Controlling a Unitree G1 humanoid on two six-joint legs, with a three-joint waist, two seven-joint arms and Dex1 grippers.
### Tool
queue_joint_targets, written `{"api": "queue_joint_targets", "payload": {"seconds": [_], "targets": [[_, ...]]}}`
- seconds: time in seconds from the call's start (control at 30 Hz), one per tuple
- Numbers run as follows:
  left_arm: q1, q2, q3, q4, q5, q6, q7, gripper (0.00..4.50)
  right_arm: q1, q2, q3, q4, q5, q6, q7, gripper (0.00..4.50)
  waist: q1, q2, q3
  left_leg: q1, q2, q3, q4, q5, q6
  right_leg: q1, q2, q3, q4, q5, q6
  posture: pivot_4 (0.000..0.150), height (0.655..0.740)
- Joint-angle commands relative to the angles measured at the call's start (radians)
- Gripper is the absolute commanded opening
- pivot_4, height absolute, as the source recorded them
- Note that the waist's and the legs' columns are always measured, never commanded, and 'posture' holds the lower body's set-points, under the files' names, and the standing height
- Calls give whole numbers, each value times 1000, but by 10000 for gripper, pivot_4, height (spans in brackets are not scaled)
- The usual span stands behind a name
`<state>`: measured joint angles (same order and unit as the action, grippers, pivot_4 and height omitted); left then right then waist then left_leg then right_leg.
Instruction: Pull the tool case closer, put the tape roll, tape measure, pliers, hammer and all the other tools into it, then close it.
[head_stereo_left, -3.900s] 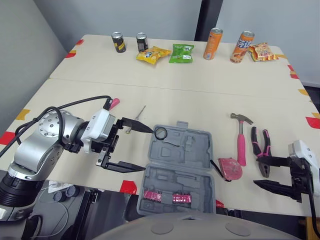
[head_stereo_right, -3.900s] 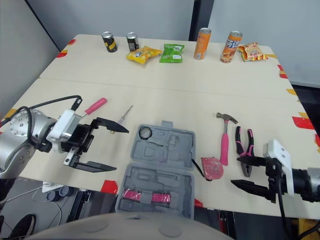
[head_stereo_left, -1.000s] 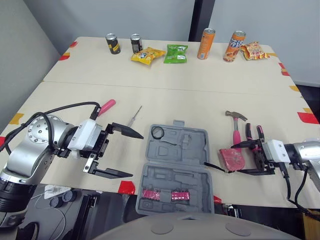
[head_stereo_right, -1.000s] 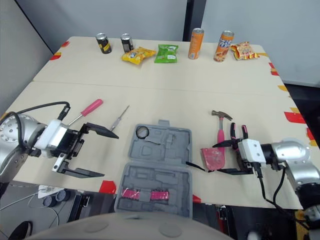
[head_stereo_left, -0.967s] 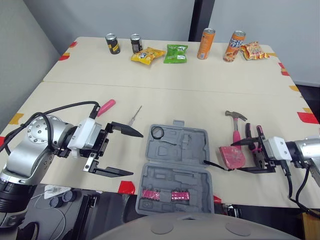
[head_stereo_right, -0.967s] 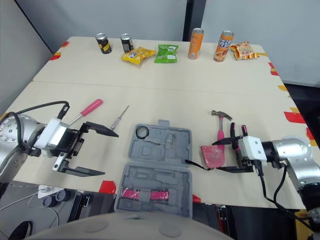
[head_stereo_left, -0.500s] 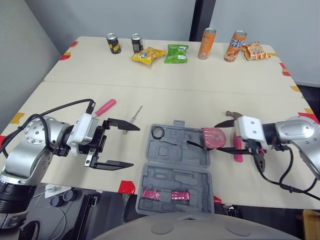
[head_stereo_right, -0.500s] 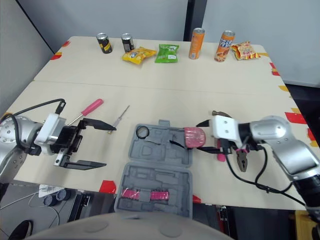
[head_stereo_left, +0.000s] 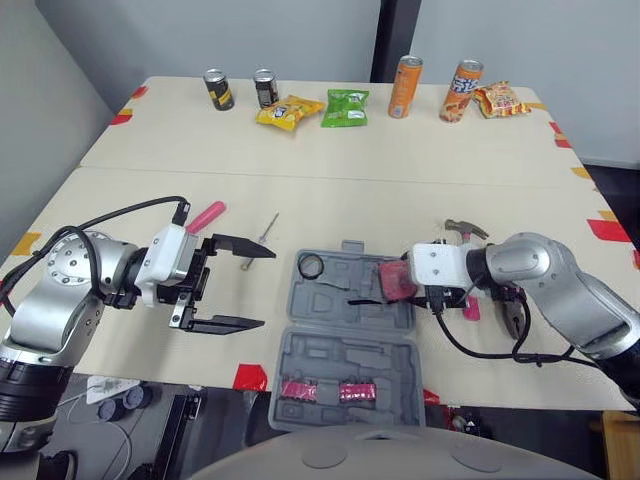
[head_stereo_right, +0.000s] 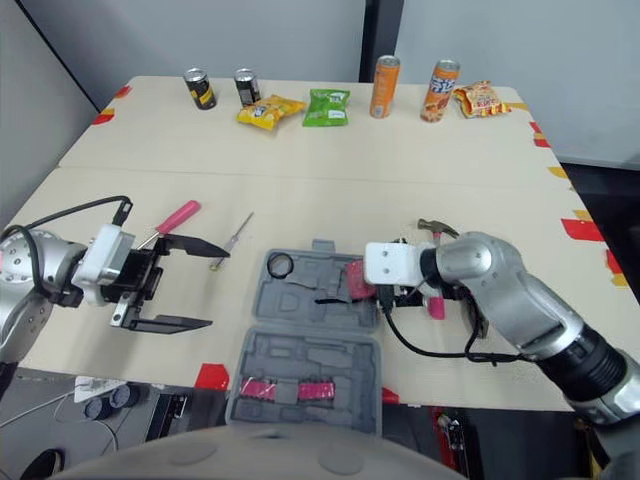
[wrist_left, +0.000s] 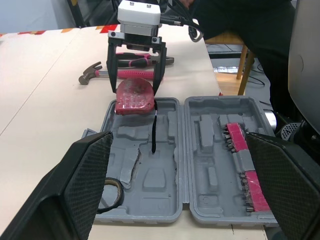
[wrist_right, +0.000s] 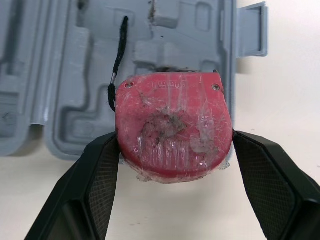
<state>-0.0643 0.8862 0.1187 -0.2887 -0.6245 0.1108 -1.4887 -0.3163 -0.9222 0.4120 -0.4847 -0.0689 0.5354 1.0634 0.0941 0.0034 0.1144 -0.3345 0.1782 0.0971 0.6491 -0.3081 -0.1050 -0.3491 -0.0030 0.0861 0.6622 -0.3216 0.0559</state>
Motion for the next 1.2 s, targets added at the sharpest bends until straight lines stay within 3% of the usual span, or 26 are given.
{"api": "queue_joint_targets", "payload": {"seconds": [0.03, 0.6, 1.2], "targets": [[-5, 7, 19, 0, 3, -10, -1, 45000, -46, 28, 43, -33, -53, 54, -8, 30631, -2, 0, 0, 0, 0, 0, -1, 1, -1, 0, 0, 0, 0, 0, 0, 1500, 7400], [-5, 9, 16, 2, 18, -9, 6, 45000, -114, 127, 118, 4, -116, 167, 0, 30631, -3, 1, 1, 0, 1, 0, -3, 4, -2, -1, 0, 0, 1, 1, -2, 1500, 7400], [-6, 7, 8, -15, 12, 0, 18, 45000, -119, 132, 119, 58, -128, 138, -9, 30631, -3, 1, 2, 0, 1, 1, -3, 4, -2, -2, 0, 0, 2, 2, -3, 1500, 7400]]}}
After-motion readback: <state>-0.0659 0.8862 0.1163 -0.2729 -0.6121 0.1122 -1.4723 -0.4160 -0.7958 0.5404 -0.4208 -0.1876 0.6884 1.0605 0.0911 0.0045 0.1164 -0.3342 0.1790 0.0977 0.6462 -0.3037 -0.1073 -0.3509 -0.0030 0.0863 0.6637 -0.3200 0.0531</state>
